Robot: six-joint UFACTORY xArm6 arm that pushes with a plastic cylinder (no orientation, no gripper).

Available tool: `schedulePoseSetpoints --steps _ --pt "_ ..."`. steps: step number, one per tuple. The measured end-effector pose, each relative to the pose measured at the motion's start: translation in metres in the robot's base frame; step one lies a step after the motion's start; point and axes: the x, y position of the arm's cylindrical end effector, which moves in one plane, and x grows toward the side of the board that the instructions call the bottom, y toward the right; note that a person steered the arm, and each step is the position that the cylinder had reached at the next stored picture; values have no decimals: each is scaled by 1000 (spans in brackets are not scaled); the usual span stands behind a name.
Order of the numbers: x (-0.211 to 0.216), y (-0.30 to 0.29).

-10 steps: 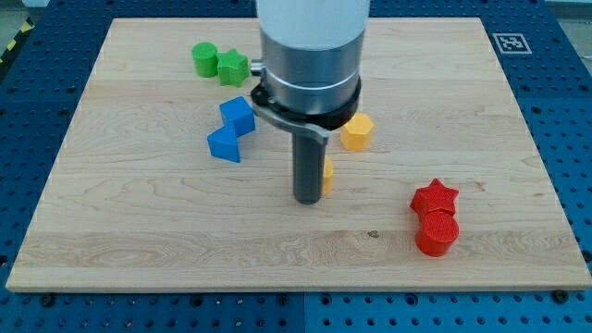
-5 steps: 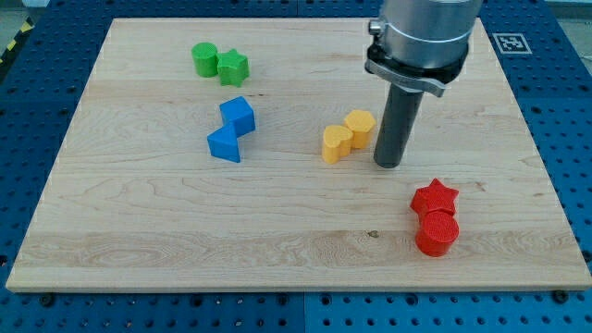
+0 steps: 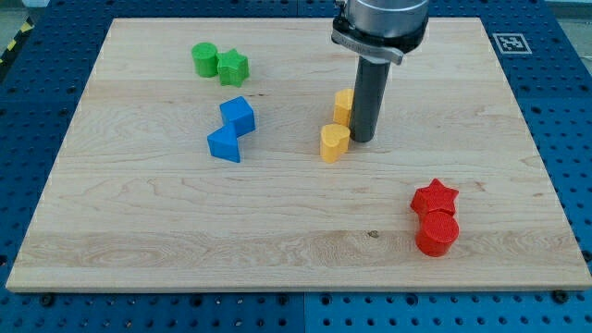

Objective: Push the yellow heart towards the center

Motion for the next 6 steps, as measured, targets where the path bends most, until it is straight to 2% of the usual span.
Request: schedulePoseSetpoints --steps 2,3,4,5,6 --pt "25 12" --pt "61 0" --pt "69 -76" --pt "49 -129" --pt "19 -129"
